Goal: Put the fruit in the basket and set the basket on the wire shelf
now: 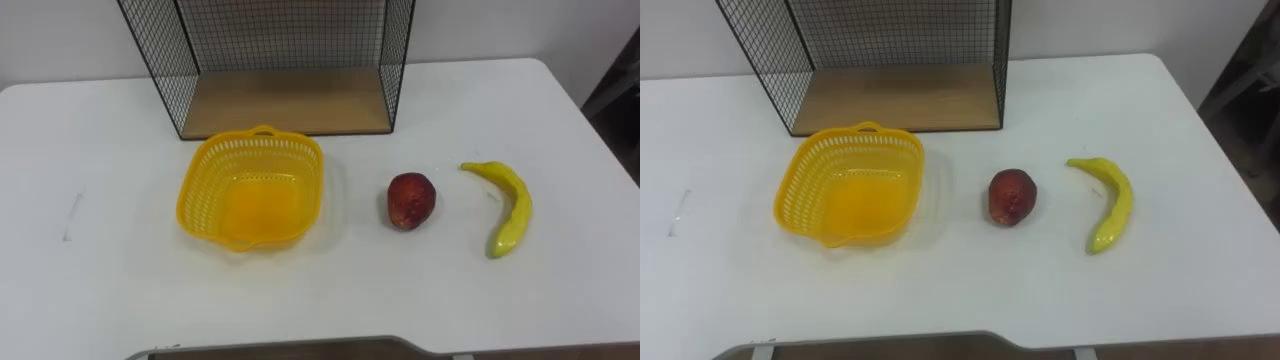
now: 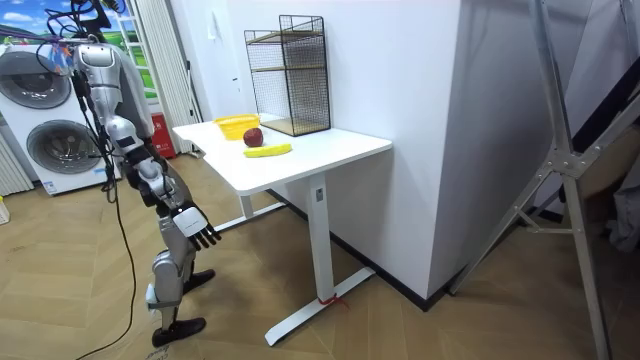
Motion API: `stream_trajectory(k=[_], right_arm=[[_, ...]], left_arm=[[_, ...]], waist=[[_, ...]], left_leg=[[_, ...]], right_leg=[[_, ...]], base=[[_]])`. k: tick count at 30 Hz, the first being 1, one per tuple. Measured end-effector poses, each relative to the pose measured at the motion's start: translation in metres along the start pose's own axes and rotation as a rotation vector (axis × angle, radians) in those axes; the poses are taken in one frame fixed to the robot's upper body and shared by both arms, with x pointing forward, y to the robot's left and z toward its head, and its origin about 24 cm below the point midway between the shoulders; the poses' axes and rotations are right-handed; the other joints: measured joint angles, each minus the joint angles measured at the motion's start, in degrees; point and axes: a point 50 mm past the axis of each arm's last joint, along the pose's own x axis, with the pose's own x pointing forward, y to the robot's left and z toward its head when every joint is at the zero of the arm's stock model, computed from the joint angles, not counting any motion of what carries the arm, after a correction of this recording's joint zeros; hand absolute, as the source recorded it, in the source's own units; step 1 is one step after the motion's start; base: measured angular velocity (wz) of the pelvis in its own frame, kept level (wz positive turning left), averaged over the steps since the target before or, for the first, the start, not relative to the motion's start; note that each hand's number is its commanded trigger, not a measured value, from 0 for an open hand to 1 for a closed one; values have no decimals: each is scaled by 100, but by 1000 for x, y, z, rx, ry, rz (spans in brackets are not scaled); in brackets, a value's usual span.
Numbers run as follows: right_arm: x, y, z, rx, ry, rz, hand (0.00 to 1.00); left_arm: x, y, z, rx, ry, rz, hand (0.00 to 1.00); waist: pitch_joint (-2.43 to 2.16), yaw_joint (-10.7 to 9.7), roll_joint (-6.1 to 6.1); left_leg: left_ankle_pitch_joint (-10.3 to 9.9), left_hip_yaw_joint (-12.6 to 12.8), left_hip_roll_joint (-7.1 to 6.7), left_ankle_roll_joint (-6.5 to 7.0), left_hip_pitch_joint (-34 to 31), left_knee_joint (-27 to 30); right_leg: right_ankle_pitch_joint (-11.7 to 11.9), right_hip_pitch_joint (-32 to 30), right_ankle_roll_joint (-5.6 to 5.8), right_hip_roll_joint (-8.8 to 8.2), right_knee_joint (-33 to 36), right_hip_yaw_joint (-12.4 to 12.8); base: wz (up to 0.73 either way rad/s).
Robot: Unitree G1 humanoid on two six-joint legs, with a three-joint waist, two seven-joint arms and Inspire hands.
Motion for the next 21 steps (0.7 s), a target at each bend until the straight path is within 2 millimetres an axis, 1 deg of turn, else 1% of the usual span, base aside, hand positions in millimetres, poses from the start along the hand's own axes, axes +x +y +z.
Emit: stream_trajectory(k=[4, 9, 12, 15, 18, 19, 20, 21], right_arm=[[0, -2, -1, 16, 3, -8, 0], [0, -3, -4, 28, 14, -34, 0], [0, -3, -5, 91, 25, -41, 0], [0, -4, -9, 195, 45, -57, 0], [-1, -10, -16, 345, 71, -103, 0], [-2, -14, -18, 452, 69, -126, 0], [-3, -16, -19, 516, 66, -139, 0], [-4, -20, -22, 635, 62, -166, 0]], left_arm=[[0, -1, 0, -1, -1, -5, 0], [0, 0, 2, -3, -9, -5, 0], [0, -1, 0, -7, -4, -7, 0], [0, -1, -1, -11, 5, -4, 0], [0, -1, -6, -34, 22, -6, 0], [0, -1, -8, -53, 25, -2, 0], [0, 0, -9, -63, 25, 2, 0], [0, 3, -11, -88, 21, 12, 0]], waist=[[12, 2, 19], [11, -4, 7], [11, 3, -20], [10, -22, -50], [28, -80, -72], [33, -92, -87], [33, -107, -93], [41, -144, -105]], left_leg=[[-16, -3, 11, 3, 24, 3], [-27, -4, 11, 10, 31, 23], [-26, -1, 12, 11, 60, 4], [-25, 13, 12, 11, 83, 0], [-26, 20, 12, 11, 83, 4], [-33, 36, 12, 8, 98, -2], [-37, 40, 12, 9, 100, 0], [-41, 44, 13, 12, 101, 6]], right_leg=[[1, -13, -1, 0, 89, -10], [1, 1, -1, -2, 102, -33], [1, 10, 0, -4, 116, -27], [1, 15, 0, -5, 121, -15], [1, 17, 0, -8, 125, -26], [1, 17, 0, -14, 121, -26], [1, 17, 0, -14, 118, -26], [2, 18, 1, -14, 124, -26]], base=[[0], [0], [-1], [-3], [-1], [-5], [-5], [0]])
